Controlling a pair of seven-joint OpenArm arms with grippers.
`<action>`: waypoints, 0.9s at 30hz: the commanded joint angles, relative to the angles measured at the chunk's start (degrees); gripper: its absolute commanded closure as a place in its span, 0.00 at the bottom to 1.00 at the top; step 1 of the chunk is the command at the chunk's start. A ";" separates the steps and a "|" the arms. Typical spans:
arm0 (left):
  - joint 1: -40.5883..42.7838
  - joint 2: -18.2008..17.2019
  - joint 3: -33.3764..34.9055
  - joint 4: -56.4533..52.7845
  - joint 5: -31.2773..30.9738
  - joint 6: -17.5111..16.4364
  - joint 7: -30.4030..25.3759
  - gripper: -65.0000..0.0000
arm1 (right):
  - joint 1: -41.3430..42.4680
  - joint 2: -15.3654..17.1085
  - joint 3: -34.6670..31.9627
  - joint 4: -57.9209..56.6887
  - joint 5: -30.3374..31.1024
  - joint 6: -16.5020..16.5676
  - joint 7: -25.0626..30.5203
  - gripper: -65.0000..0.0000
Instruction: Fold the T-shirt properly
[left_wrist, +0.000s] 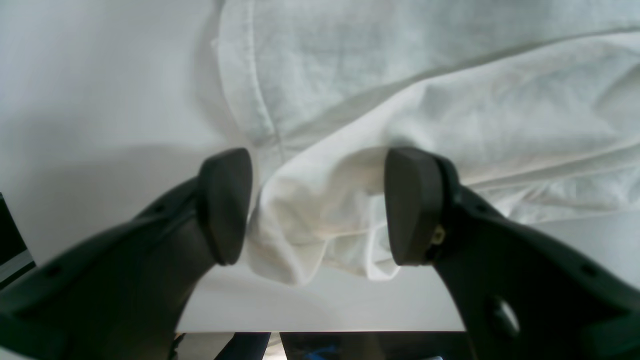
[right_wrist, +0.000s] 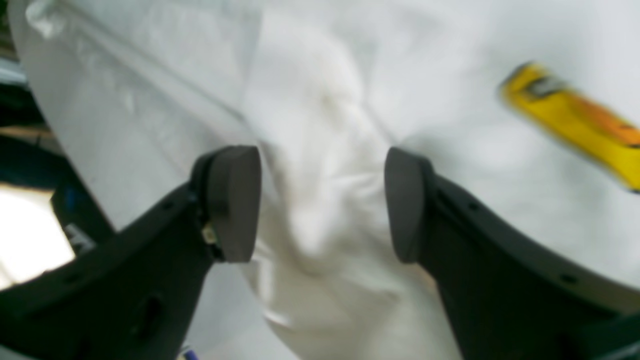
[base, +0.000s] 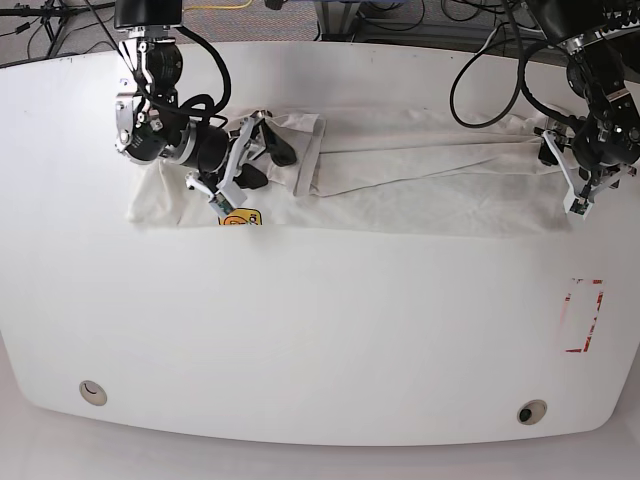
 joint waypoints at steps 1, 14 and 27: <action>-0.66 -0.90 -0.22 0.99 -0.03 -0.06 -0.53 0.41 | 0.91 -1.33 -2.00 0.39 1.94 0.38 2.87 0.44; -0.75 -0.90 -0.22 0.99 -0.03 -0.06 -0.53 0.41 | 5.92 -5.55 -12.99 0.12 1.94 0.38 6.56 0.44; -0.75 -0.90 -0.31 1.34 -0.29 -0.06 -0.53 0.41 | 7.86 0.60 -12.90 9.44 1.94 0.38 6.56 0.44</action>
